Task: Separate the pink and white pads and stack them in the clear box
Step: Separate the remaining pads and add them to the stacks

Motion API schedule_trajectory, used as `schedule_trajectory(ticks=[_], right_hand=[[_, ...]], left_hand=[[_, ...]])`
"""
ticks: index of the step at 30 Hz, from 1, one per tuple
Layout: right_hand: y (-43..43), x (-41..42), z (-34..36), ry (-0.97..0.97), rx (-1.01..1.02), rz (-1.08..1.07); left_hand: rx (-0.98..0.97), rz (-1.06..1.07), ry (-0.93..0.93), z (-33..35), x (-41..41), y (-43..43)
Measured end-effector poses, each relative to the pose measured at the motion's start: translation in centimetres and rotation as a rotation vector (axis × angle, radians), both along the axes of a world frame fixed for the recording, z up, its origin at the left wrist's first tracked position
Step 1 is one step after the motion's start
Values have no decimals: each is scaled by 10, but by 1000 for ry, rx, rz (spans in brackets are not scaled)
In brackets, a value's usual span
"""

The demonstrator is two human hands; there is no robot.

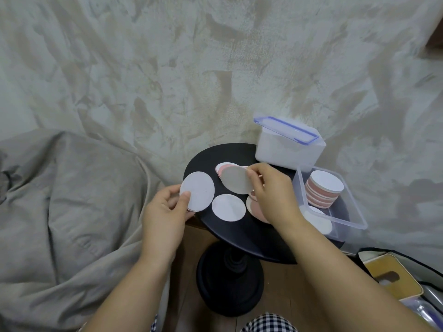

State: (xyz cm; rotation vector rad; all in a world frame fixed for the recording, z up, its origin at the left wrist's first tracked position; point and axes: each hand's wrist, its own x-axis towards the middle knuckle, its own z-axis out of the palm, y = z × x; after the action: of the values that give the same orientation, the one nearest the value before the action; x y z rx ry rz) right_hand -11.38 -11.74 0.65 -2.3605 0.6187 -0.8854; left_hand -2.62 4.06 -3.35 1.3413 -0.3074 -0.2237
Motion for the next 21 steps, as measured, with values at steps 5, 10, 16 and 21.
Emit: schedule_trajectory(ticks=[5, 10, 16, 21], right_hand=[[10, -16, -4, -132, 467, 70], [14, -39, -23, -96, 352, -17], [21, -66, -44, -94, 199, 43], [22, -76, -62, -191, -40, -16]], left_hand=[[-78, -196, 106, 11, -19, -14], [-32, -376, -2, 7, -45, -25], [243, -253, -439, -12, -55, -31], [394, -155, -752, -25, -72, -38]])
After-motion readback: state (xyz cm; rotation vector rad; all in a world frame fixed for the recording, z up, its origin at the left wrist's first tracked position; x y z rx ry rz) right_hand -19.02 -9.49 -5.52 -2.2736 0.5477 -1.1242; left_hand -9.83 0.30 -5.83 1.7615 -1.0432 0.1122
